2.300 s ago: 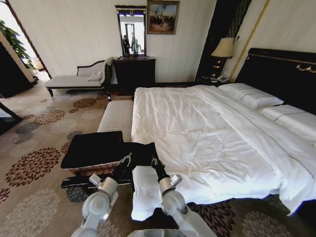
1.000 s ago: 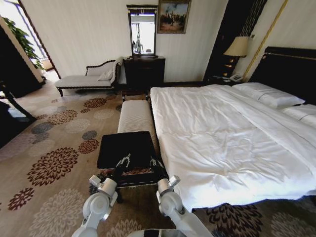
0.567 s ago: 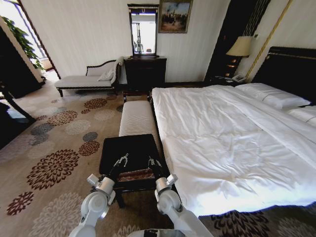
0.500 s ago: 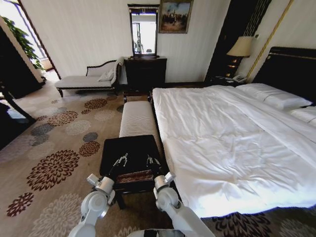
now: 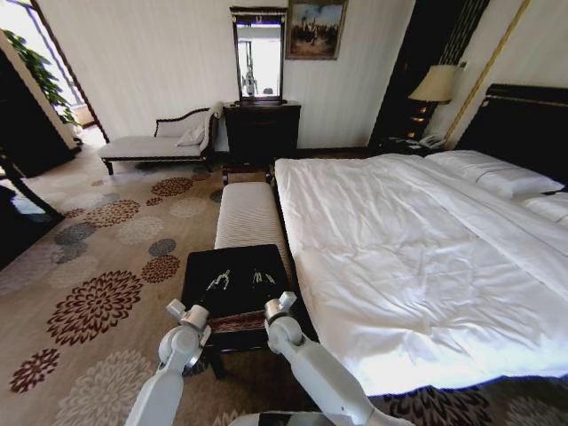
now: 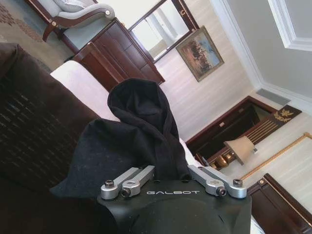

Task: Fold the clothes on the bed and place them into the basket.

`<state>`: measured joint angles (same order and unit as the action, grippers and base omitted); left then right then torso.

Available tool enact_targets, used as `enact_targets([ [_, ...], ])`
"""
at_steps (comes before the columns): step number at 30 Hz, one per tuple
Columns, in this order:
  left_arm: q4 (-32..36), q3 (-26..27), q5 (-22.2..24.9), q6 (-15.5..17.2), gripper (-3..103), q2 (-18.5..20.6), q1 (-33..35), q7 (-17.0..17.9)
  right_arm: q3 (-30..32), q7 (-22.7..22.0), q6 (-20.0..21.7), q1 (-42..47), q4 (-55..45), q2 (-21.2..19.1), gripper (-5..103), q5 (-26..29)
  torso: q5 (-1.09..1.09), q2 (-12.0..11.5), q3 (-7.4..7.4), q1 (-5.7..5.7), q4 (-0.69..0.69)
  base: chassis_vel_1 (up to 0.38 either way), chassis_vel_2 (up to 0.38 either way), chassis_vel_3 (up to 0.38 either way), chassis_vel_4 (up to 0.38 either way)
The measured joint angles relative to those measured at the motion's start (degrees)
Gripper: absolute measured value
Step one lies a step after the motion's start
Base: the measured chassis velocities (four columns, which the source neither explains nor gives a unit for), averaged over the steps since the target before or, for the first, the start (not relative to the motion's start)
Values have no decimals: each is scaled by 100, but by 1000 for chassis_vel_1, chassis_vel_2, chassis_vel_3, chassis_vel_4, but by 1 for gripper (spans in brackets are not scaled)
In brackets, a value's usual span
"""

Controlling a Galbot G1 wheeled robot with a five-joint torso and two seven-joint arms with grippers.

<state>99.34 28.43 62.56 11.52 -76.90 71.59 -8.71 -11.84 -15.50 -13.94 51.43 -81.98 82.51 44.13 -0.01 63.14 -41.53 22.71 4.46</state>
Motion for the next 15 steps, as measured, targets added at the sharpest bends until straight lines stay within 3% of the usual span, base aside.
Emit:
enact_targets([
  [11,-56,12,-117,-78,6,-108,63,140,64,-23,10,-61,36,-56,9,13,1,2,1,-2,-1,0,0,0,0],
  [15,-158,-141,-919,-382,19,-188,19,489,99,40,11,-80,56,-58,8,-85,1,1,0,-1,1,0,0,0,0],
])
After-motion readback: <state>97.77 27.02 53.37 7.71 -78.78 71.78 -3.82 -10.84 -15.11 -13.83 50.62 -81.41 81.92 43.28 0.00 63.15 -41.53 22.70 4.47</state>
